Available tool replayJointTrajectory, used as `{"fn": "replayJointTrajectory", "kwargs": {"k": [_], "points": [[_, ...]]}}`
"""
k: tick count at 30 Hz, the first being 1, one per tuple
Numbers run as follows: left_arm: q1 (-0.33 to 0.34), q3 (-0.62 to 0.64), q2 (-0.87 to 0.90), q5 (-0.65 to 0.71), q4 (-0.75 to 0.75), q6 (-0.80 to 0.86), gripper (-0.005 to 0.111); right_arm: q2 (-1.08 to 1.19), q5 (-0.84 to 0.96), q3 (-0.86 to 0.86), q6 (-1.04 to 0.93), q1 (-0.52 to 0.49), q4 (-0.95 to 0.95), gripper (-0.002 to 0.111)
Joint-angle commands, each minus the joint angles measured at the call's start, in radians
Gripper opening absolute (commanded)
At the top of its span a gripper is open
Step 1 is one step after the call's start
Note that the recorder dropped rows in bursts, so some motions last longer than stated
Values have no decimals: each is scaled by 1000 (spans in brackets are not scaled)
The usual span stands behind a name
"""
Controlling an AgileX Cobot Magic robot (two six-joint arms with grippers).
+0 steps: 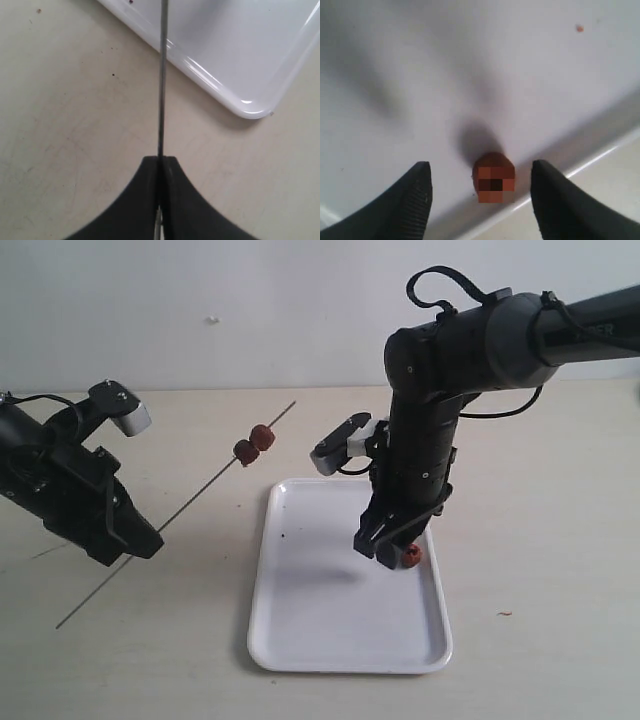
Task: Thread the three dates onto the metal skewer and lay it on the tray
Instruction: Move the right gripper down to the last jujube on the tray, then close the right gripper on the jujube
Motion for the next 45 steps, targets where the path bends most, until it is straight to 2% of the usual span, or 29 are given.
{"fn": "replayJointTrajectory", "kwargs": {"k": [1, 20, 29, 45], "points": [[1, -8, -3, -7, -2, -8, 0, 1, -38, 2, 10, -3, -23, 56], [1, -8, -3, -14, -3, -6, 0, 1, 1, 6, 68, -3, -40, 56], [1, -8, -3, -14, -3, -6, 0, 1, -80, 79, 68, -3, -42, 56], [1, -8, -3, -14, -9, -6, 0, 1, -73, 79, 68, -3, -25, 53]]}}
